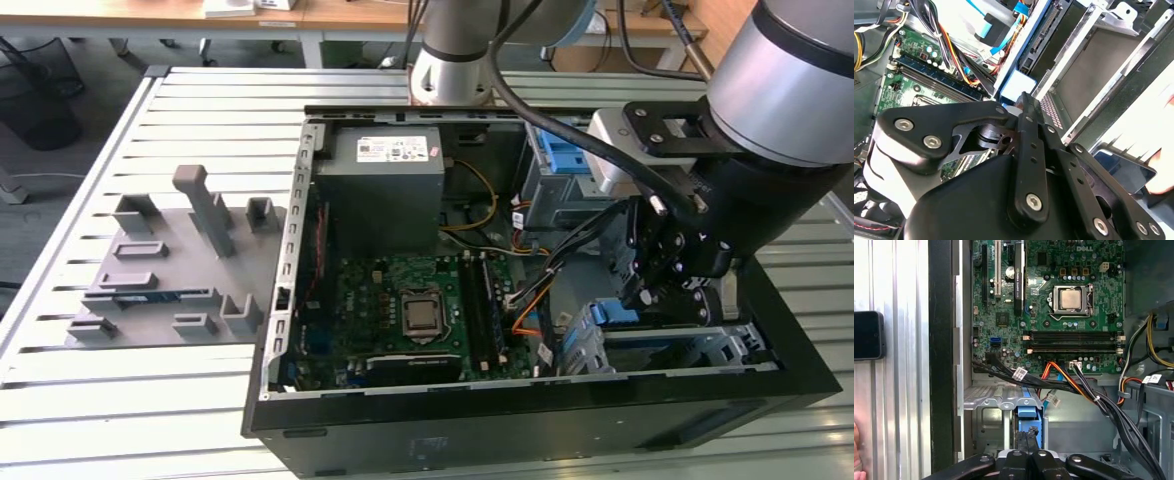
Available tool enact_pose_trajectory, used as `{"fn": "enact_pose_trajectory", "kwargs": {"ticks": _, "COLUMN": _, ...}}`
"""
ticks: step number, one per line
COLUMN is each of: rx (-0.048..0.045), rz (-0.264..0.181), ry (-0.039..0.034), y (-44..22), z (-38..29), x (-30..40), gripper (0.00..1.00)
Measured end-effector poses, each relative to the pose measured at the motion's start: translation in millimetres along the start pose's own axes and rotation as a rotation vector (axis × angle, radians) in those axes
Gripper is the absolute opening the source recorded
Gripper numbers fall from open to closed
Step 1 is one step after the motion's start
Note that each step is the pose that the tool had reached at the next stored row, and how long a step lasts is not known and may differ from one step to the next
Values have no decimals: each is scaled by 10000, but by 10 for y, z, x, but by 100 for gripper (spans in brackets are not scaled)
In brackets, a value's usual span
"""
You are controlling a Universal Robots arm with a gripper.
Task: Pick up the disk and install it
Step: 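Insert the first disk wire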
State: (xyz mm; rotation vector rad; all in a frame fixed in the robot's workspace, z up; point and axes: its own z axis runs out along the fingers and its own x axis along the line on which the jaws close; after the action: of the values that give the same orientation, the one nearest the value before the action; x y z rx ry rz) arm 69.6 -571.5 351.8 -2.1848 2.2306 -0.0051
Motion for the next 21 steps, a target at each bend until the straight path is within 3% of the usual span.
{"fn": "enact_pose_trajectory", "kwargs": {"ticks": 12, "rx": 0, "rz": 0, "ry": 0, "y": -21, "z": 1, "x": -1, "gripper": 11}}
{"fn": "enact_pose_trajectory", "kwargs": {"ticks": 21, "rx": 0, "rz": 0, "ry": 1, "y": -88, "z": 5, "x": -2, "gripper": 11}}
